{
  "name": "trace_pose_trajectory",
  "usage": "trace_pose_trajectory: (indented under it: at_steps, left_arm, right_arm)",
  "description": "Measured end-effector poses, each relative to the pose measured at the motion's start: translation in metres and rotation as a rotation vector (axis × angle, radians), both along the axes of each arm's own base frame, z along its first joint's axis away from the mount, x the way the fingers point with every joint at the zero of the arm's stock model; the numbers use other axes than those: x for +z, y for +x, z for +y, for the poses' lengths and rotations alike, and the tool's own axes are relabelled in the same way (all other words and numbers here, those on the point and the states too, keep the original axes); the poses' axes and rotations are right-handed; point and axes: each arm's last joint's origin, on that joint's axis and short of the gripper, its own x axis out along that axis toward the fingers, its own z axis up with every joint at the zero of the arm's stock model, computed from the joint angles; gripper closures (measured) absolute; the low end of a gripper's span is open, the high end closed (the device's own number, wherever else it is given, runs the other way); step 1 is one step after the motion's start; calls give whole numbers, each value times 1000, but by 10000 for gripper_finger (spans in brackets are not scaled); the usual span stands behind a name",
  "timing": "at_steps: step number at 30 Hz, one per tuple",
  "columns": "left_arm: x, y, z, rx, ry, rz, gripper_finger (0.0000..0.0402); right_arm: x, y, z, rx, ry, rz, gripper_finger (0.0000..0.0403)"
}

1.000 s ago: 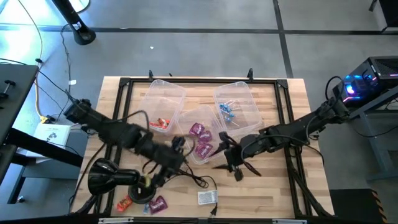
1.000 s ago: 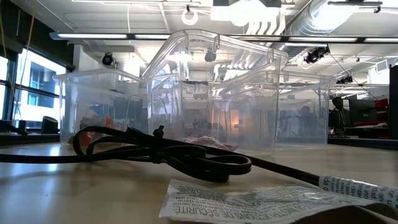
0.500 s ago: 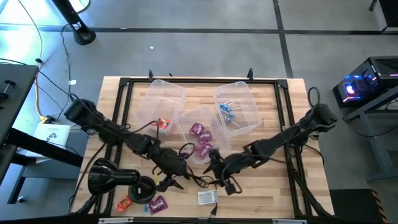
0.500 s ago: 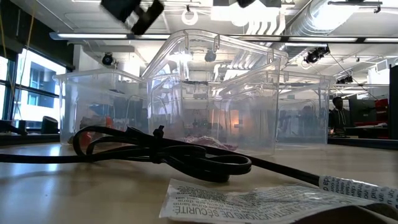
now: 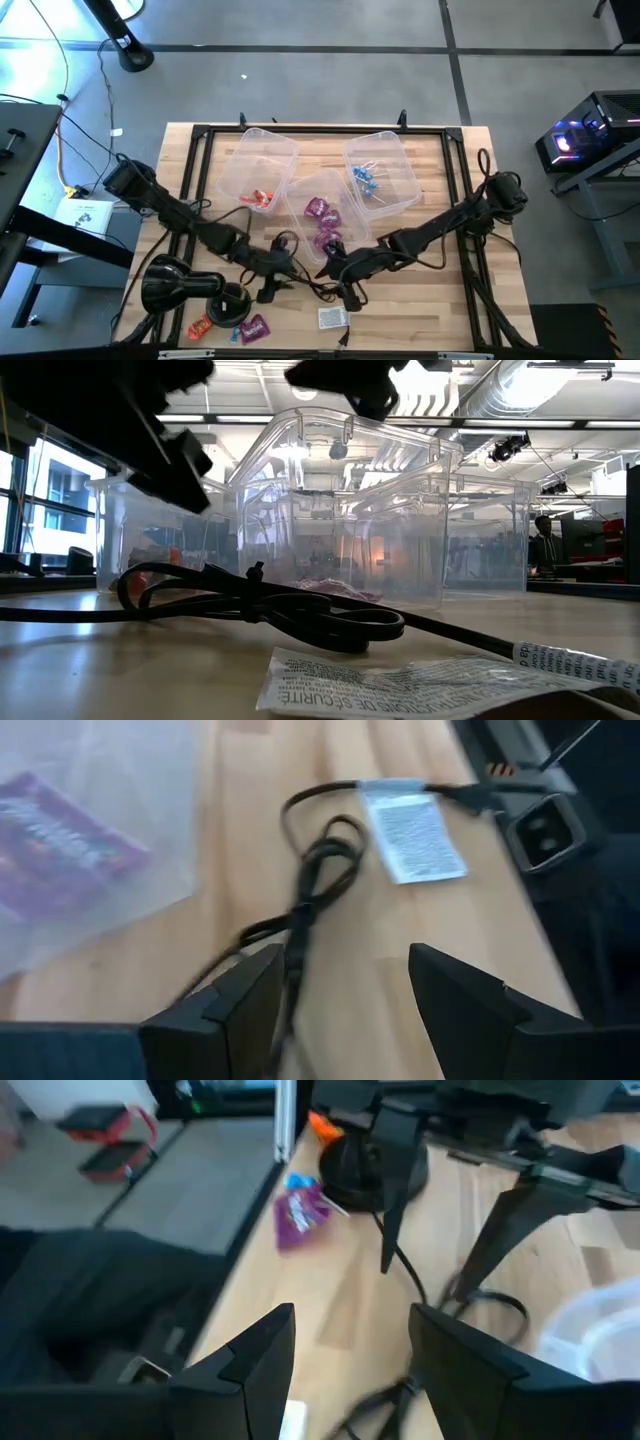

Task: Sort candy
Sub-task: Put the violet candy into the center transparent bin

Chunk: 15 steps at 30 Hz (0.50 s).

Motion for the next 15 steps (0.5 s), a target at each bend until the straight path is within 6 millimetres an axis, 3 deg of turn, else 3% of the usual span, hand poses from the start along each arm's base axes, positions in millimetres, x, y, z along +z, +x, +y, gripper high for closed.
trace_pose_trajectory:
  at_steps: [9, 15]
  left_arm:
    - [-4, -18, -24, 167, 137, -92, 193]
    - [-25, -23, -22, 286, 162, 23, 193]
  right_arm:
    - [11, -7, 26, -15, 51, -113, 210]
    - [10, -16, 41, 5, 61, -107, 210]
